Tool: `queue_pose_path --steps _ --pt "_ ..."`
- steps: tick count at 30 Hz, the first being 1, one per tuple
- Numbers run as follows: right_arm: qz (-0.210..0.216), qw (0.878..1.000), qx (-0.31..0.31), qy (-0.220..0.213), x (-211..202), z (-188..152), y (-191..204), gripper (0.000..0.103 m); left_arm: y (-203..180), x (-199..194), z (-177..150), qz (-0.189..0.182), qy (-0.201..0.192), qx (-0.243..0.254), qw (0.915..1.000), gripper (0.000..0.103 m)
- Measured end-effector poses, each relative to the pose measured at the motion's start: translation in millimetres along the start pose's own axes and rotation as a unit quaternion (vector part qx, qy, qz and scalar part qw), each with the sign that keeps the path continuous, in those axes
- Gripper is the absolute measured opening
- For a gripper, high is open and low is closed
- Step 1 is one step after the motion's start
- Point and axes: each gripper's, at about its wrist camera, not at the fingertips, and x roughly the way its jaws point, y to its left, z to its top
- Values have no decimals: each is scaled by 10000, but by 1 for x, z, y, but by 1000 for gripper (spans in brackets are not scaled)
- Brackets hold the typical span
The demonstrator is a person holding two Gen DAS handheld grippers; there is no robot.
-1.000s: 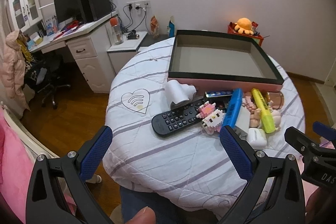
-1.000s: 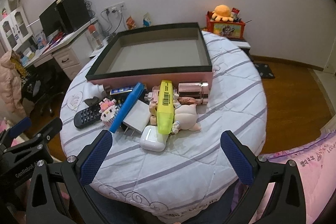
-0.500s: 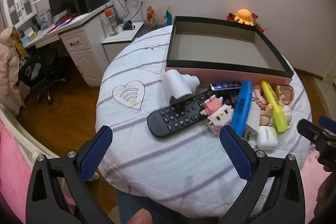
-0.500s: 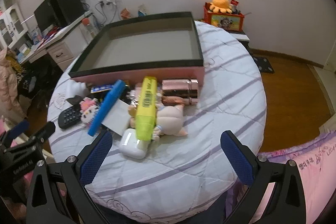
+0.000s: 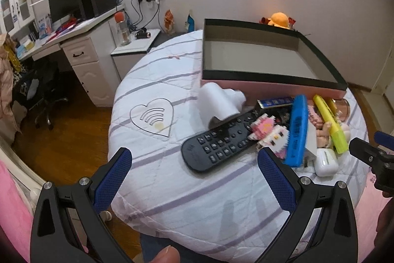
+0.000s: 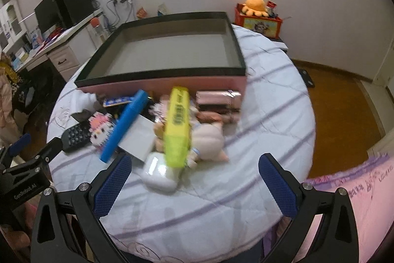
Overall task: Organize rigid objects
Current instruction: 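Reach the left tool to the white plug adapter while the right tool grasps the yellow highlighter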
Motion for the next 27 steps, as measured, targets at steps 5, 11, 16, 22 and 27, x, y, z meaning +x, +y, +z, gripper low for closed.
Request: queue_pose_path --steps 5,11,16,22,27 --pt "61 10000 -61 -1 7 11 5 101 3 16 14 0 79 -24 10000 103" --pt "165 9997 31 165 23 17 -1 68 -2 40 25 -71 246 -43 9997 103" --pt "197 9991 30 380 40 21 -5 63 -7 56 29 -67 372 -14 9993 103" --pt "357 9989 -55 306 37 27 -5 50 -10 67 34 -62 447 -17 9990 103" --pt "524 9979 -191 331 39 30 1 30 -13 76 39 -47 483 -5 9988 103"
